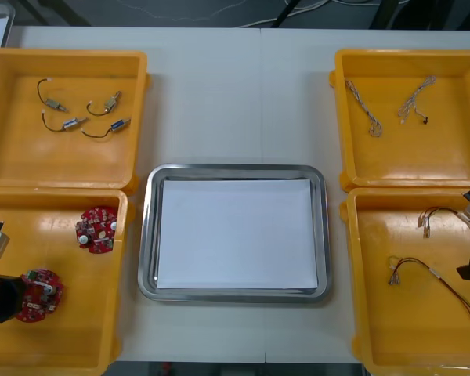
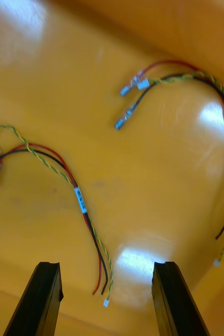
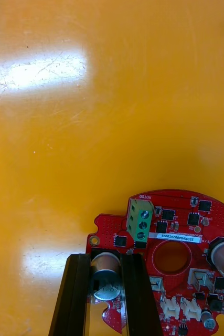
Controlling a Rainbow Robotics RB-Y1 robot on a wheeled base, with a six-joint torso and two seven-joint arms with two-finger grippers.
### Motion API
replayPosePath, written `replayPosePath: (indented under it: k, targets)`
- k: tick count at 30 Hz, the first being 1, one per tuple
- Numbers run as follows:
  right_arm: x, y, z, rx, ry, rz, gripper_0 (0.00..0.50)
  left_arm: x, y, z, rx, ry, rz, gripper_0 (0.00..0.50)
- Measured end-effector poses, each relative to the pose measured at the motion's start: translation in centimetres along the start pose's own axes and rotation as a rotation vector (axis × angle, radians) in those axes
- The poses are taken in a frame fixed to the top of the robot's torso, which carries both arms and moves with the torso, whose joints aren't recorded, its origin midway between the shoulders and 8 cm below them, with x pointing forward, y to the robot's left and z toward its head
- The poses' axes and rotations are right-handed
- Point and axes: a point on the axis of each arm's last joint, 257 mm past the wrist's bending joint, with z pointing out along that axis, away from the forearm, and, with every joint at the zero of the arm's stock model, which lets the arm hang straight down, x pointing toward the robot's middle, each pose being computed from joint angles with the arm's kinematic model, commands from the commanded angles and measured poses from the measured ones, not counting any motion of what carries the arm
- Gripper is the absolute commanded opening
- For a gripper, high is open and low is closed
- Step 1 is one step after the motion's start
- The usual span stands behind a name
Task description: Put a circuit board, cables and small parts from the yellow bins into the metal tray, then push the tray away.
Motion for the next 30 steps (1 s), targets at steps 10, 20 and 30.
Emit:
replayPosePath:
  k: [10,20,30]
  targets:
    - [-1.4,0.0,0.9,-0.015,-0.003,-0.078,0.500,0.4,0.7,0.3,-0.023,0.005,-0.004,0.088]
    - [-1.2,-0.4,1.6,-0.021,0.012,-0.150,0.500,0.5,1.4,0.4,-0.045,0.008,0.003,0.289]
    - [-2.0,1.5,3.4,-0.036,-0.004,-0.196,0.500,-0.5,1.3,0.4,-0.044,0.008,0.009,0.482]
